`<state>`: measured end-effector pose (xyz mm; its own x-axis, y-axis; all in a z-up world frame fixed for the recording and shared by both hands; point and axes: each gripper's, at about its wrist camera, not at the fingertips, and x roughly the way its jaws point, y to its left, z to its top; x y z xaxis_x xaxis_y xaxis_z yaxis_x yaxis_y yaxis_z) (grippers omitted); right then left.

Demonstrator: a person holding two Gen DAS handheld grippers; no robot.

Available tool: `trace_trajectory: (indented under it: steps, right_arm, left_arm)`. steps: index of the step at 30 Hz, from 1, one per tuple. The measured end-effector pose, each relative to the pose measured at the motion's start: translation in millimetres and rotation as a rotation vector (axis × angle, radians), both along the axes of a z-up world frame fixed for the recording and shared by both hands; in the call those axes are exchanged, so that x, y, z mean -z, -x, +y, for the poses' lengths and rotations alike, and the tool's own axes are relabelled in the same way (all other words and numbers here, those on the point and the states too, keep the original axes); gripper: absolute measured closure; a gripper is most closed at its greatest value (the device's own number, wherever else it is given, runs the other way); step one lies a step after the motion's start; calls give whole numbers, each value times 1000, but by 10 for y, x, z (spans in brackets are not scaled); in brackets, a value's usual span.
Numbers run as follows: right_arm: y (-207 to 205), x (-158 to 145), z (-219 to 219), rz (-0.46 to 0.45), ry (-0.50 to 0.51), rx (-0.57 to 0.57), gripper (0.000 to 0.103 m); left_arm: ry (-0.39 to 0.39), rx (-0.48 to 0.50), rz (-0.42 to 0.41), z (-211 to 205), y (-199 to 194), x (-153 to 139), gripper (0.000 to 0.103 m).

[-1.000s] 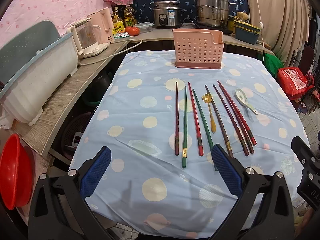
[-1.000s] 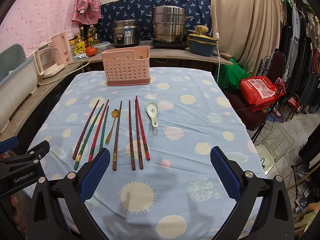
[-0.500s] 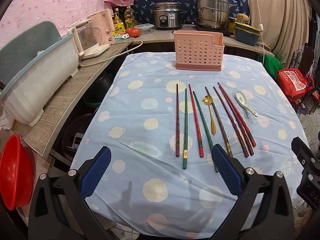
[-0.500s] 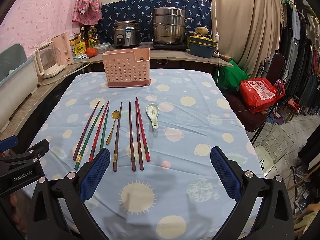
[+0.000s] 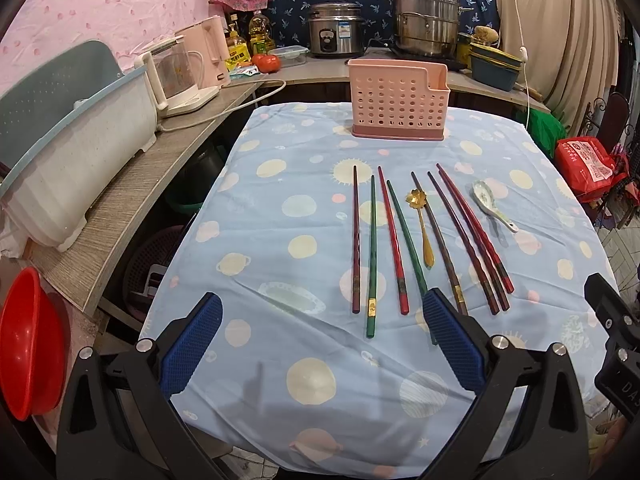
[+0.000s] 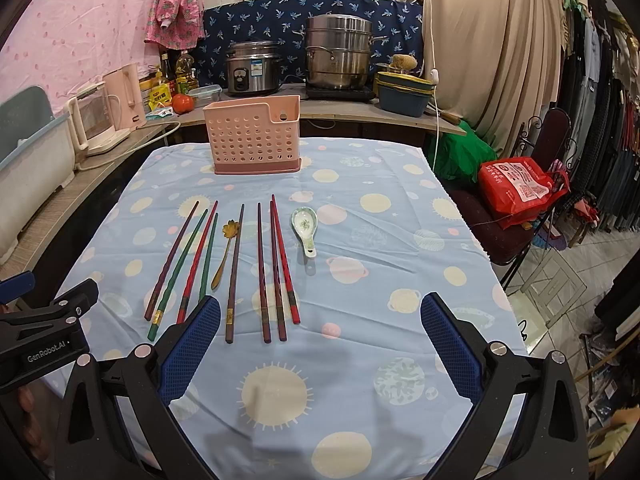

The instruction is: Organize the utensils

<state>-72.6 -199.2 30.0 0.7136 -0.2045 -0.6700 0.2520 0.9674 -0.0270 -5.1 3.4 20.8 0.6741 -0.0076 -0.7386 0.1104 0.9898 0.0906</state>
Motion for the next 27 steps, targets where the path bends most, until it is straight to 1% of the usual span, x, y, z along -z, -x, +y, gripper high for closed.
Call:
trace_trajectory:
  steps: [16, 22, 27]
  right_arm:
    - [3, 4, -10, 2, -1, 3, 7]
    - [-39, 67, -76, 14, -7, 15, 7]
    - [-127, 161, -116, 37, -14, 21, 7]
  left_arm:
    - [4, -1, 3, 7, -7, 5, 7]
    - [29, -34, 37, 140, -110, 167, 7]
    - [27, -62, 67, 253, -249, 313, 7]
